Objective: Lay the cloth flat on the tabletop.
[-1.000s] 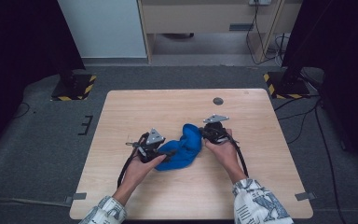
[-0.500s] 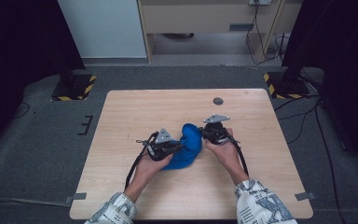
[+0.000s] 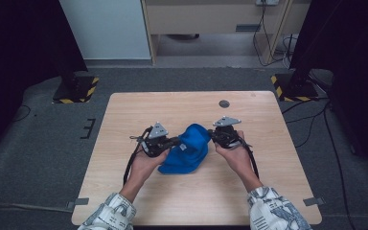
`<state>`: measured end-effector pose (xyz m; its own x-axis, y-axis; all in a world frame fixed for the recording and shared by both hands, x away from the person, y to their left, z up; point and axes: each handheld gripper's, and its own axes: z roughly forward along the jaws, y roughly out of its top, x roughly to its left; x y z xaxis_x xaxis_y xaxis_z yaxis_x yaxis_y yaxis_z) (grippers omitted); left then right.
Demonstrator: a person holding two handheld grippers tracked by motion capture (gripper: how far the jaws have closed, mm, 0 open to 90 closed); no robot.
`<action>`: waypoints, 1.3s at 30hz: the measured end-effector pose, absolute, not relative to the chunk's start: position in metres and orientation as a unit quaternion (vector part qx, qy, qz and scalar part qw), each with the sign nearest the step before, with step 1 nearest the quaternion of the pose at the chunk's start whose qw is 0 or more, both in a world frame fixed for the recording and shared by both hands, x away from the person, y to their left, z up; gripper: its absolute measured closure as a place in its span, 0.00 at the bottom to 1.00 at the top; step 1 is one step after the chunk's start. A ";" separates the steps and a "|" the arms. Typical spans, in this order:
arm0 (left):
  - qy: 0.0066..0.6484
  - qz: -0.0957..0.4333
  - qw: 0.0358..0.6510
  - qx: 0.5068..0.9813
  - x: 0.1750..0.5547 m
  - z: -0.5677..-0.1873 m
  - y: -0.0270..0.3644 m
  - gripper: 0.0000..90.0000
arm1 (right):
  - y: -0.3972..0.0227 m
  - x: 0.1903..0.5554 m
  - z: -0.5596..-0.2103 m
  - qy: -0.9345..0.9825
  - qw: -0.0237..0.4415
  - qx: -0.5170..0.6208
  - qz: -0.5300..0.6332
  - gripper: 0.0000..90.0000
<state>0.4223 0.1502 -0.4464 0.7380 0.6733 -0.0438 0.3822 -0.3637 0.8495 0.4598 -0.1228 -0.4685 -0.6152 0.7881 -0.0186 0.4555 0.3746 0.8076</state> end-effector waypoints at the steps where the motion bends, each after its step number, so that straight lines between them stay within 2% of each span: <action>1: 0.326 0.161 0.460 0.810 0.424 -0.443 0.153 0.97 | -0.124 0.459 -0.467 0.803 0.207 0.385 0.405 0.99; 5: 0.327 0.166 0.430 0.825 0.436 -0.442 0.158 0.96 | -0.128 0.458 -0.462 0.805 0.210 0.382 0.404 0.99; 13: 0.335 0.155 0.368 0.853 0.465 -0.481 0.150 0.95 | -0.137 0.466 -0.480 0.817 0.209 0.385 0.375 0.99; 18: 0.345 0.149 0.375 0.848 0.471 -0.494 0.149 0.93 | -0.138 0.469 -0.487 0.818 0.206 0.389 0.371 0.99; 19: 0.346 0.149 0.380 0.845 0.470 -0.495 0.149 0.91 | -0.137 0.469 -0.488 0.818 0.206 0.389 0.371 0.99; 20: 0.349 0.152 0.383 0.842 0.470 -0.496 0.149 0.83 | -0.136 0.470 -0.489 0.817 0.207 0.390 0.370 0.99; 21: 0.354 0.152 0.388 0.837 0.469 -0.496 0.150 0.83 | -0.136 0.470 -0.489 0.817 0.207 0.390 0.370 0.99; 25: 0.365 0.164 0.399 0.825 0.462 -0.499 0.154 0.59 | -0.134 0.472 -0.490 0.817 0.208 0.393 0.368 0.99; 28: 0.364 0.166 0.403 0.823 0.456 -0.500 0.160 0.55 | -0.133 0.473 -0.490 0.816 0.209 0.393 0.369 0.99; 33: 0.362 0.147 0.421 0.818 0.448 -0.501 0.170 0.57 | -0.134 0.472 -0.489 0.812 0.211 0.398 0.372 0.99; 39: 0.356 0.134 0.410 0.829 0.448 -0.512 0.173 0.58 | -0.134 0.472 -0.487 0.808 0.213 0.399 0.377 0.99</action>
<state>0.4483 0.1732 -0.5116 0.7099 0.7009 -0.0692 0.4809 -0.4105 0.7747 0.4721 -0.1339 -0.4874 -0.5909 0.8055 -0.0438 0.4839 0.3974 0.7796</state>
